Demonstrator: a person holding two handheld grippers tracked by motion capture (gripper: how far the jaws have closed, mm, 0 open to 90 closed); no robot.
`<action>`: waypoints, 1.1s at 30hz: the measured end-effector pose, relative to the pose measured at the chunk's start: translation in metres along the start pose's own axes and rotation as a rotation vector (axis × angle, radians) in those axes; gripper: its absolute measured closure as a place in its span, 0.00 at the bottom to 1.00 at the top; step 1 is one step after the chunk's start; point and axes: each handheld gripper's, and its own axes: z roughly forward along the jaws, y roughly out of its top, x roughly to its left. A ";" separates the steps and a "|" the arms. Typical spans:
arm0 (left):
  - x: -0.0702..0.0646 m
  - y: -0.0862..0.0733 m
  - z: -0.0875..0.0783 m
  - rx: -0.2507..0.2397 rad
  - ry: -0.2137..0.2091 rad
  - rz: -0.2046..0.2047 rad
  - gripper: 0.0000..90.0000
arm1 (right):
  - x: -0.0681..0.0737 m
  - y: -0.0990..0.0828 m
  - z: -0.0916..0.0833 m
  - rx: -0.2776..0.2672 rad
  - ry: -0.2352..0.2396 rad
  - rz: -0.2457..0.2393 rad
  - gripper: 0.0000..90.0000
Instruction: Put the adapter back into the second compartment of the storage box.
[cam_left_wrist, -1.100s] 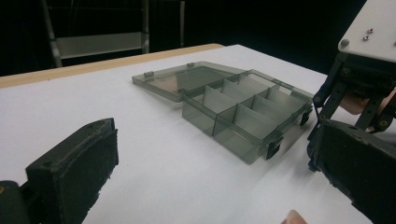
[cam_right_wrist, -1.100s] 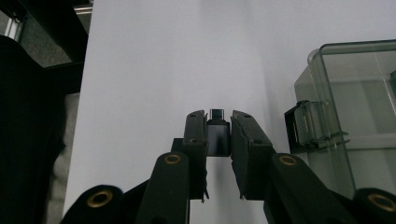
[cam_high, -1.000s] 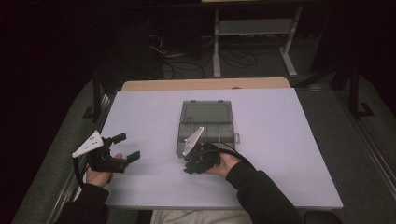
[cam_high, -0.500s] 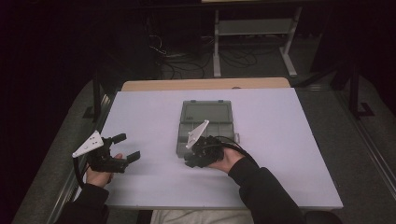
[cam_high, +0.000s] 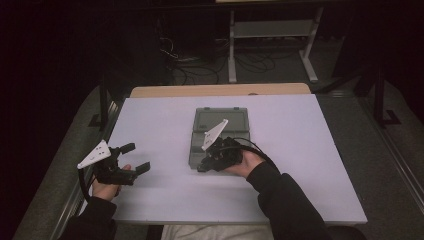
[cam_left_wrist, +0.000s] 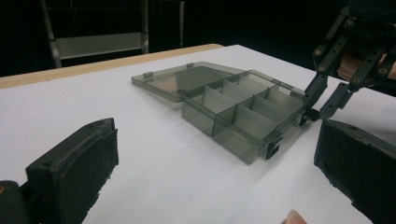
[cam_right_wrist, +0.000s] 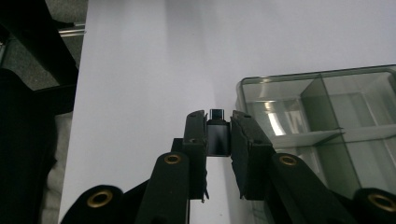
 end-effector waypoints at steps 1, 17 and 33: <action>0.000 0.000 0.000 0.000 0.000 0.000 0.00 | -0.001 0.000 -0.001 0.002 -0.005 0.005 0.83; 0.000 0.000 0.000 0.001 -0.001 0.000 0.00 | -0.022 0.002 -0.023 -0.015 -0.051 0.041 0.83; 0.000 0.000 0.000 0.000 -0.002 0.000 0.00 | -0.045 0.001 -0.024 -0.021 -0.083 0.089 0.83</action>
